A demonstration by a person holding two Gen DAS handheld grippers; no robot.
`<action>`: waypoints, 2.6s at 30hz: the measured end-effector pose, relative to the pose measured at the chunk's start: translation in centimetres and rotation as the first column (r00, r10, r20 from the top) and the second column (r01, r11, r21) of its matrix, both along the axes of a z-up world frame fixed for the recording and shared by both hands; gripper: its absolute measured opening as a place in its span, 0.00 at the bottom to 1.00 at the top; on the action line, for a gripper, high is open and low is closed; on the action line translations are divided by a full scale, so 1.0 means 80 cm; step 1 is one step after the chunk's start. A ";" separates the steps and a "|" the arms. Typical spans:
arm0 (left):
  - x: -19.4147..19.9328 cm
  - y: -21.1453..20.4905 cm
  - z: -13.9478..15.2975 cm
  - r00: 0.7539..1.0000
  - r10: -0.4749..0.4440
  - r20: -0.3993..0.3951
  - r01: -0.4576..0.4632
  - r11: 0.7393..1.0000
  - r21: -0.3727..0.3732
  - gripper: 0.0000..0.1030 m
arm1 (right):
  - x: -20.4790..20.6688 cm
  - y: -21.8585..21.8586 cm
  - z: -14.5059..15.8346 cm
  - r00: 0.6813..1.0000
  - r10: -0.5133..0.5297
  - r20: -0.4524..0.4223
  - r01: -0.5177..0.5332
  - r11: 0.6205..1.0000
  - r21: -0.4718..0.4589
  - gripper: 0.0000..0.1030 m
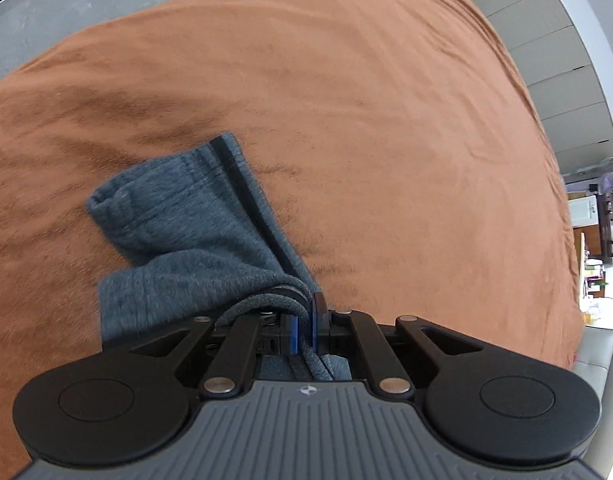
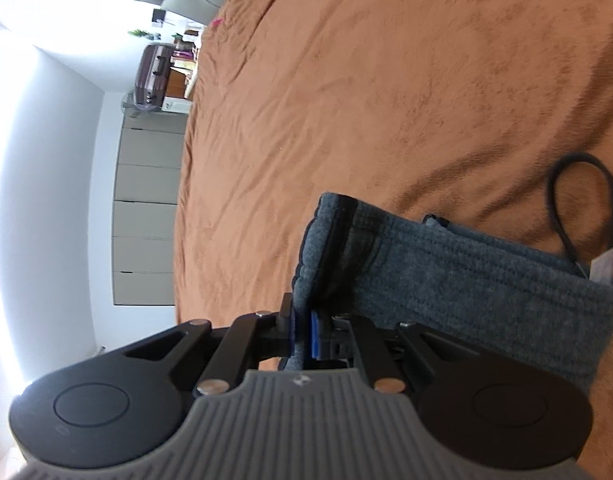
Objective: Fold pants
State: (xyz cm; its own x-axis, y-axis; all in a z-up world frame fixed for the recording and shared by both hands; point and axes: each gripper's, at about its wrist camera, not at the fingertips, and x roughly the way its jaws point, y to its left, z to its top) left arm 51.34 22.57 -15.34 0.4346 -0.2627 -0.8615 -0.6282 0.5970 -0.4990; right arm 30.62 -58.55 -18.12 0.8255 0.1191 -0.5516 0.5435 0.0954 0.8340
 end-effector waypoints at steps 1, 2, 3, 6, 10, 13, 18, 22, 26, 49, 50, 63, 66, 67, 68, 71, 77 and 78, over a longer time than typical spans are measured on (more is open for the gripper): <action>0.009 0.000 -0.003 1.000 0.006 -0.006 -0.006 1.000 -0.006 0.06 | 0.006 0.000 -0.003 1.000 0.005 -0.010 -0.005 1.000 -0.002 0.03; 0.015 -0.002 -0.007 1.000 0.009 -0.009 -0.010 1.000 -0.013 0.06 | 0.012 0.000 -0.007 1.000 0.006 -0.019 -0.006 1.000 0.003 0.03; 0.022 -0.002 -0.010 1.000 0.015 -0.014 -0.015 1.000 -0.018 0.06 | 0.016 -0.001 -0.011 1.000 0.004 -0.027 -0.004 1.000 0.009 0.03; 0.036 -0.009 -0.021 0.999 0.012 -0.036 -0.013 1.000 -0.015 0.06 | 0.026 -0.003 -0.026 0.998 -0.019 -0.055 0.021 0.999 0.031 0.03; 0.055 -0.013 -0.034 0.996 -0.003 -0.092 0.005 1.000 0.018 0.08 | 0.039 -0.008 -0.045 0.996 -0.043 -0.082 0.047 0.998 0.050 0.03; 0.068 -0.015 -0.037 0.992 -0.053 -0.118 0.060 0.997 0.049 0.14 | 0.048 -0.011 -0.056 0.995 -0.062 -0.079 0.067 0.996 0.064 0.03; 0.084 -0.012 -0.034 0.980 -0.141 -0.138 0.151 0.986 0.065 0.18 | 0.063 -0.010 -0.066 0.996 -0.064 -0.066 0.069 0.996 0.064 0.03; 0.091 -0.009 -0.026 0.951 -0.253 -0.176 0.263 0.964 0.036 0.20 | 0.065 -0.006 -0.074 0.994 -0.067 -0.083 0.071 0.997 0.044 0.04; 0.090 0.012 -0.016 0.953 -0.242 -0.184 0.245 0.969 -0.004 0.20 | 0.065 -0.004 -0.078 0.994 -0.076 -0.079 0.078 0.997 0.026 0.04; 0.026 0.067 0.047 0.981 -0.194 -0.011 0.190 0.950 0.248 0.75 | 0.055 0.004 -0.072 0.999 0.005 -0.048 -0.009 0.995 -0.094 0.19; 0.015 0.065 0.044 0.977 -0.215 -0.008 0.209 0.940 0.268 0.76 | 0.050 0.004 -0.067 0.999 0.021 -0.045 -0.027 0.992 -0.122 0.25; -0.071 0.049 -0.020 0.969 -0.219 0.116 0.194 0.962 0.193 0.34 | -0.042 0.031 -0.011 0.951 0.305 -0.054 -0.299 0.856 -0.422 0.37; -0.072 0.047 -0.017 0.971 -0.216 0.100 0.191 0.958 0.212 0.20 | -0.064 0.038 -0.013 0.945 0.323 -0.055 -0.315 0.851 -0.421 0.37; -0.073 0.047 -0.015 0.971 -0.212 0.107 0.186 0.959 0.214 0.17 | -0.068 0.041 -0.015 0.944 0.326 -0.056 -0.319 0.850 -0.420 0.37; -0.073 0.049 -0.007 0.969 -0.215 0.122 0.186 0.959 0.216 0.14 | -0.072 0.044 -0.016 0.941 0.332 -0.056 -0.324 0.847 -0.421 0.37; -0.074 0.064 0.016 0.967 -0.217 0.131 0.182 0.954 0.237 0.12 | -0.076 0.054 -0.019 0.932 0.356 -0.063 -0.347 0.831 -0.434 0.37; -0.071 0.094 0.032 0.976 -0.191 0.103 0.156 0.946 0.283 0.11 | -0.068 0.075 -0.023 0.919 0.389 -0.063 -0.376 0.820 -0.432 0.37; -0.069 0.093 0.026 0.977 -0.194 0.088 0.162 0.944 0.286 0.13 | -0.066 0.079 -0.025 0.915 0.398 -0.065 -0.385 0.814 -0.435 0.37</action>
